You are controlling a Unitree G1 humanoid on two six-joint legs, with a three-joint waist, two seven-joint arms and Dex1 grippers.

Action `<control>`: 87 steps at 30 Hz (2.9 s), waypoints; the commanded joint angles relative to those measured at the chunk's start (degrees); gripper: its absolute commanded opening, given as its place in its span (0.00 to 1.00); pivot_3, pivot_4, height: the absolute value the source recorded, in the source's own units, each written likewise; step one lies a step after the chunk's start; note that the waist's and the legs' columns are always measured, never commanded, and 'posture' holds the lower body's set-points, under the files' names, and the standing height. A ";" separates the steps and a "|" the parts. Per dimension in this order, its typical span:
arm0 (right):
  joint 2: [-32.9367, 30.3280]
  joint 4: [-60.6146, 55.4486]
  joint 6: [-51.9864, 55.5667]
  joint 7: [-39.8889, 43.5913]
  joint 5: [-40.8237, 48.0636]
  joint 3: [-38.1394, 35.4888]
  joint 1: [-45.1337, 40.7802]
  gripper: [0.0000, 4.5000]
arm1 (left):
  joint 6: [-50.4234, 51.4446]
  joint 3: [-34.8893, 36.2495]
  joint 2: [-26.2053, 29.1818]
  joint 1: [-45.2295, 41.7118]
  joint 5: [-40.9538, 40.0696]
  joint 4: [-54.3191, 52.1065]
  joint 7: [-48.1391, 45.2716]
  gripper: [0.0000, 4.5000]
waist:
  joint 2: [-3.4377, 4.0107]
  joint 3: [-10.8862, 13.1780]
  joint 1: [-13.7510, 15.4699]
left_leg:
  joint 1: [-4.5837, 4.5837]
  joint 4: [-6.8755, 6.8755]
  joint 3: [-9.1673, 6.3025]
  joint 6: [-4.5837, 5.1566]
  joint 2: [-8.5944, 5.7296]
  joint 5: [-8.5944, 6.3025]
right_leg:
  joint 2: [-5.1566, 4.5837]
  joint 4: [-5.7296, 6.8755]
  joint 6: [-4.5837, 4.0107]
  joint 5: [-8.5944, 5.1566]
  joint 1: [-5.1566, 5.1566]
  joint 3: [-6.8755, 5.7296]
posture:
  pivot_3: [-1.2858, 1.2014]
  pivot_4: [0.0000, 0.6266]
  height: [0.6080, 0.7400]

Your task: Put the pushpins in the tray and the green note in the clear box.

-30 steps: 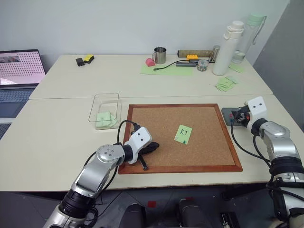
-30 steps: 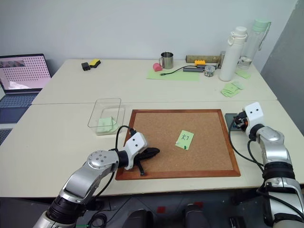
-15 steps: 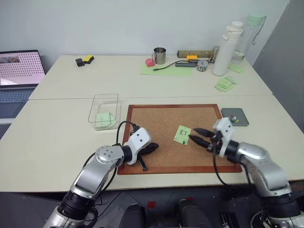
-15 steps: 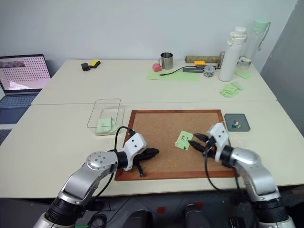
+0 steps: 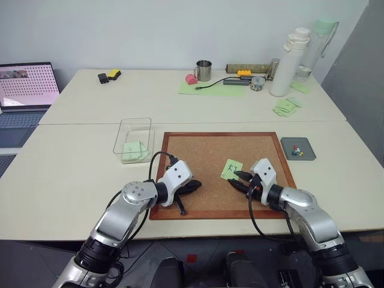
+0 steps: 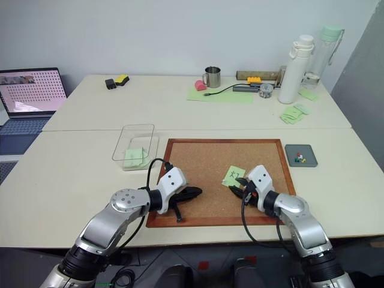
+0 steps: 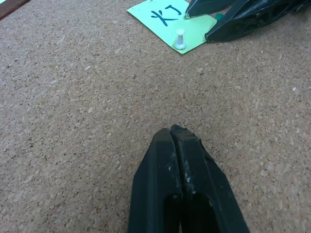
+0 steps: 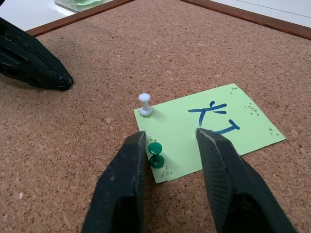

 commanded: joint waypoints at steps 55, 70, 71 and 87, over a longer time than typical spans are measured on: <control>-6.75 19.38 -4.65 -2.69 5.69 -17.12 -17.99 0.41 | 4.08 -0.68 1.56 4.89 0.83 -0.98 1.19 0.00 | -0.01 -0.03 -0.73 | 0.01 -0.12 0.06 0.00 0.06 0.00 | 0.07 0.02 -0.16 -0.10 -0.01 0.01 | 0.52 0.24 1.00; 1.65 -2.54 3.32 -2.92 0.47 3.91 -5.73 0.41 | 3.98 -0.92 1.49 4.93 0.80 -1.17 1.17 0.00 | 0.00 -0.07 -0.71 | 0.02 -0.12 -0.07 0.00 0.10 -0.01 | 0.11 0.03 -0.17 -0.15 -0.03 -0.01 | 0.52 0.24 1.00; 1.95 -1.78 3.34 -2.98 0.10 4.22 -5.84 0.41 | 3.99 -0.91 1.51 4.95 0.79 -1.17 1.18 0.00 | 0.00 -0.07 -0.70 | 0.02 -0.12 -0.07 0.00 0.10 -0.01 | 0.10 0.03 -0.17 -0.15 -0.03 -0.01 | 0.52 0.24 1.00; 6.00 3.14 4.00 -2.46 -0.43 4.31 -6.56 0.07 | 4.97 -0.28 1.75 6.18 0.60 -2.65 1.88 0.00 | -0.14 -0.17 -0.74 | 0.04 -0.14 -0.09 0.00 0.13 -0.01 | 0.15 0.05 -0.20 -0.16 -0.03 -0.06 | 0.52 0.24 1.00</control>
